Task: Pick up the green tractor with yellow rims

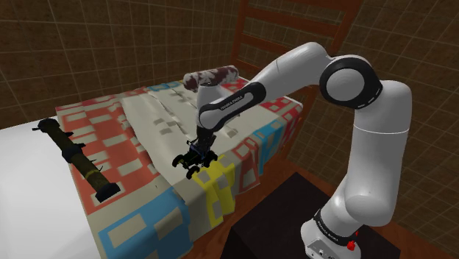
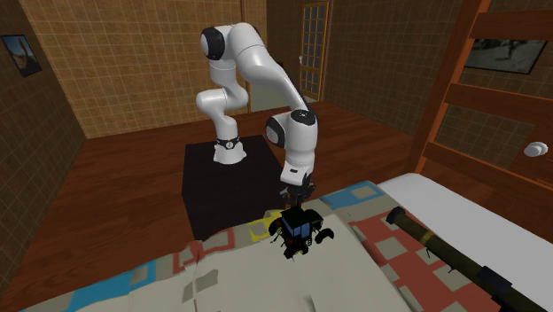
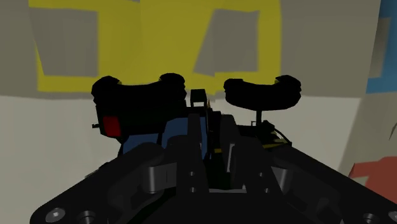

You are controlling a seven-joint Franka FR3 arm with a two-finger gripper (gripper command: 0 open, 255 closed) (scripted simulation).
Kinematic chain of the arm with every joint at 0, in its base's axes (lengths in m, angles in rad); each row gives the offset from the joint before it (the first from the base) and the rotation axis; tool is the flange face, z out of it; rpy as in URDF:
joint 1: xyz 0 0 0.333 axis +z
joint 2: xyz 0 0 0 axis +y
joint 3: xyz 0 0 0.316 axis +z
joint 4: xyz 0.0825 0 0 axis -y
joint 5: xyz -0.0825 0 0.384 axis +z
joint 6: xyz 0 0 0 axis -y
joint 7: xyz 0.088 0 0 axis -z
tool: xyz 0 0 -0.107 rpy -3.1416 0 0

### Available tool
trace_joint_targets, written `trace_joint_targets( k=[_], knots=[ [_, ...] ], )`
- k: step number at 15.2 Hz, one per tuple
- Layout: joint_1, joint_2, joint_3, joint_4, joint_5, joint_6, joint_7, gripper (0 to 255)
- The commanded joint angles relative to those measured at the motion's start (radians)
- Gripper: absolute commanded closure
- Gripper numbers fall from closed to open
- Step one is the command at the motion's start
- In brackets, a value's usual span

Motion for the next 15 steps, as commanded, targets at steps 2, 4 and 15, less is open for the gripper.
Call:
trace_joint_targets(
  k=[2, 4, 15],
  knots=[
    [-0.002, -0.025, 0.002, 0.004, 0.003, -0.027, -0.003, 255],
    [-0.003, -0.043, 0.003, 0.008, 0.006, -0.049, -0.004, 255],
    [-0.007, -0.124, 0.008, 0.042, 0.017, -0.164, -0.009, 255]
  ],
)
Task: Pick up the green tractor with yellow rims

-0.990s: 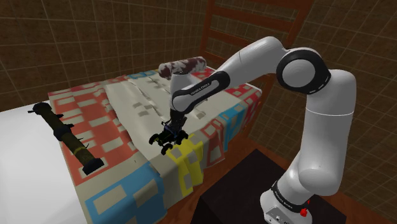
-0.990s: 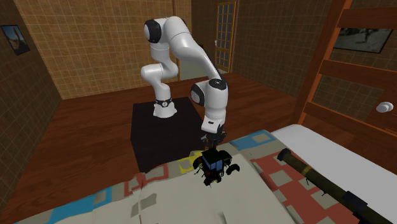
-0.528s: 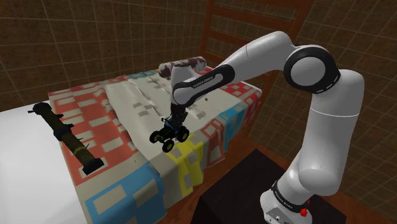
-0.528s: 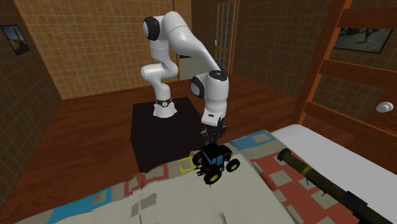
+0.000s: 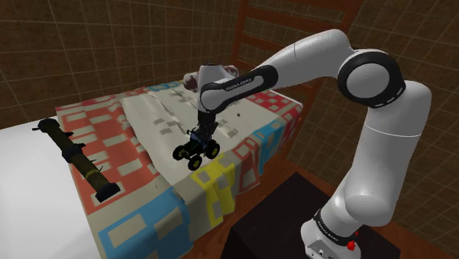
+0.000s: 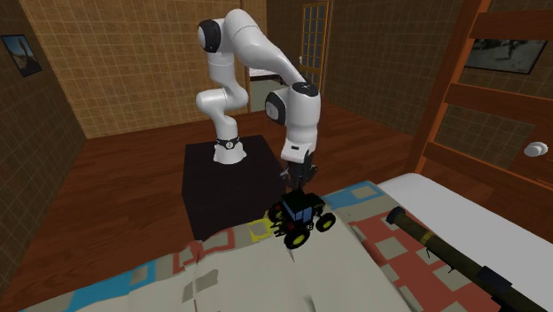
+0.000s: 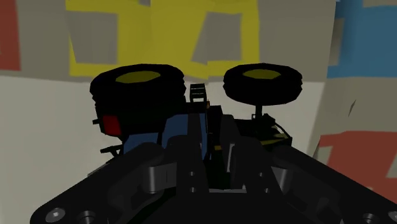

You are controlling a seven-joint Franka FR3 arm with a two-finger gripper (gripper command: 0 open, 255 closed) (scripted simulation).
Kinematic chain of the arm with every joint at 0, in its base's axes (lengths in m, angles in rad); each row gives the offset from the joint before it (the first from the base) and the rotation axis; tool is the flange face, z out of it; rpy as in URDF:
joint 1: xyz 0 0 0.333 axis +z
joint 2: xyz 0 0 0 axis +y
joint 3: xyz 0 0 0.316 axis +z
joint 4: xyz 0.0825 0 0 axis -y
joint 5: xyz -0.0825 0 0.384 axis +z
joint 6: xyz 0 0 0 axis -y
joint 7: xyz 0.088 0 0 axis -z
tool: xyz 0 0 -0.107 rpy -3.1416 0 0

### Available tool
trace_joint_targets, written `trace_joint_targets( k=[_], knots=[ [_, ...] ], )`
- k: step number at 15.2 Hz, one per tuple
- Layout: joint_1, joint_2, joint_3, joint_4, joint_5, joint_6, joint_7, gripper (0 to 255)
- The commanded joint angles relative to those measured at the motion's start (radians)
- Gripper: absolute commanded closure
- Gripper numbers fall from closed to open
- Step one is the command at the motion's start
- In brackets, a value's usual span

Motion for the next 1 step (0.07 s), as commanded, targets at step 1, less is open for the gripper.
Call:
trace_joint_targets(
  k=[1],
  knots=[
    [-0.001, -0.007, 0.000, 0.001, 0.001, -0.005, -0.001, 255]
  ],
)
